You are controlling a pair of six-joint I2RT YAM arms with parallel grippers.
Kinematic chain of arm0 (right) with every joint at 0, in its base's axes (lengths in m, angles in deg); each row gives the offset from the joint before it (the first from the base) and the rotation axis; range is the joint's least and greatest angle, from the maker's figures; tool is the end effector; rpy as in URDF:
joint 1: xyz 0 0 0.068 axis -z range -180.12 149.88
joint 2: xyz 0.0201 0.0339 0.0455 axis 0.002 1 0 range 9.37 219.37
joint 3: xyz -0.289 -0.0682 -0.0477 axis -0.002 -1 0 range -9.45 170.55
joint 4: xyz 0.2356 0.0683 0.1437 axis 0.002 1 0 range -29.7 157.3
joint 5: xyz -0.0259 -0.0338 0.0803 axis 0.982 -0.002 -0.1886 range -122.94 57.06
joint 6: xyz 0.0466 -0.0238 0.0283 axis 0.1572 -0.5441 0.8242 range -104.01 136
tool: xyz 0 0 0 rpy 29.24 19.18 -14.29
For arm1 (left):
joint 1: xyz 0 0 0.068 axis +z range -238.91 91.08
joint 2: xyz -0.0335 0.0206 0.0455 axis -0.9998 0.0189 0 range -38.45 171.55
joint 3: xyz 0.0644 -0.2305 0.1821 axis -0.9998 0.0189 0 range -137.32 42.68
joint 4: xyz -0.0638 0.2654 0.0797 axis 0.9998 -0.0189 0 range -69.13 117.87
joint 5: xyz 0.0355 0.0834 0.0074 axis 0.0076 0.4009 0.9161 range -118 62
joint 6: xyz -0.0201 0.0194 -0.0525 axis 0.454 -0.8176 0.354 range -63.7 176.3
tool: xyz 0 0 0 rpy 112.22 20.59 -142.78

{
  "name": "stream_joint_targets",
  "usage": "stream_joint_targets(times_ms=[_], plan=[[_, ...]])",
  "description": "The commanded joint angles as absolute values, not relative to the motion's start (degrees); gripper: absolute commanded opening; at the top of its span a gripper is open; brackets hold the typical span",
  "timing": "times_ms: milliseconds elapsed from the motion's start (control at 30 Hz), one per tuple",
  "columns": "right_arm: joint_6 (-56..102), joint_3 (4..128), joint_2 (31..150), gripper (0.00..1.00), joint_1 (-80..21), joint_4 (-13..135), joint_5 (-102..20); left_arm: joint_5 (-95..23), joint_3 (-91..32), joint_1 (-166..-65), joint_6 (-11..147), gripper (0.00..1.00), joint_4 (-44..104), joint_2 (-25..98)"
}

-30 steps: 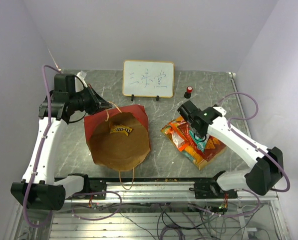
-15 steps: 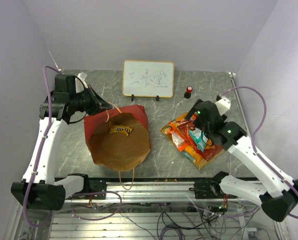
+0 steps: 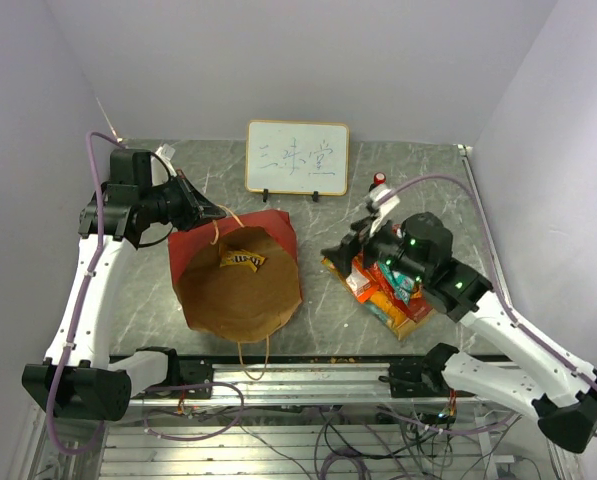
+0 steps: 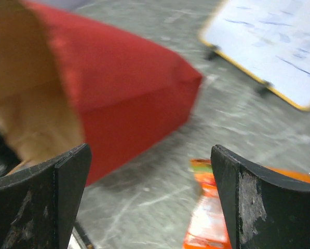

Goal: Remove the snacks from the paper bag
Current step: Take out the snack from the paper bag.

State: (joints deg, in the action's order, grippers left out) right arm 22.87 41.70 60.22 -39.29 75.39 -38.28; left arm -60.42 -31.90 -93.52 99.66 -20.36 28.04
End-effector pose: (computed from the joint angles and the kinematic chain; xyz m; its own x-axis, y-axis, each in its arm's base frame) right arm 0.1661 0.1407 0.3721 -0.2800 -0.0745 -0.9571 -0.6700 0.7292 0.1392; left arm 0.2435 -0.0430 0.4079 -0.7942 -0.5174 -0.3185 -0.0948 0.6233 -0.7762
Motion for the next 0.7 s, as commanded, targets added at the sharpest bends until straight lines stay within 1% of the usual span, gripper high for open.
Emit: stream_joint_targets(times_ms=[0,167,267,367,467,533,600,667], plan=[[20.02,38.71,61.22,0.98,-50.35,61.66,-42.7,-61.84,-31.82,-93.4,99.98,0.07,-19.22,27.99],[15.85,42.83,72.35,0.98,-69.43,62.62,-32.09,-61.77,-32.19,-93.4,100.44,0.07,-18.9,28.17],[10.32,46.04,78.92,0.99,-76.67,63.12,-27.56,-61.55,-32.37,-93.4,100.51,0.07,-19.03,28.1],[6.16,49.44,84.23,1.0,-80.42,63.93,-23.04,-61.23,-32.16,-93.4,100.99,0.07,-18.84,27.64],[1.22,50.87,87.83,1.0,-81.96,64.09,-16.25,-61.47,-32.14,-93.4,101.42,0.07,-18.74,27.31],[-2.09,51.69,90.54,0.98,-82.25,64.03,-11.15,-61.28,-32.67,-93.4,101.26,0.07,-19.37,27.36],[-6.1,51.86,93.04,0.96,-82.31,62.86,-8.7,-61.22,-33.17,-93.4,101.05,0.07,-19.88,27.3],[-9.73,50.92,95.26,0.95,-82.33,58.79,-6.62,-61.22,-33.26,-93.4,100.99,0.07,-20.21,27.16]])
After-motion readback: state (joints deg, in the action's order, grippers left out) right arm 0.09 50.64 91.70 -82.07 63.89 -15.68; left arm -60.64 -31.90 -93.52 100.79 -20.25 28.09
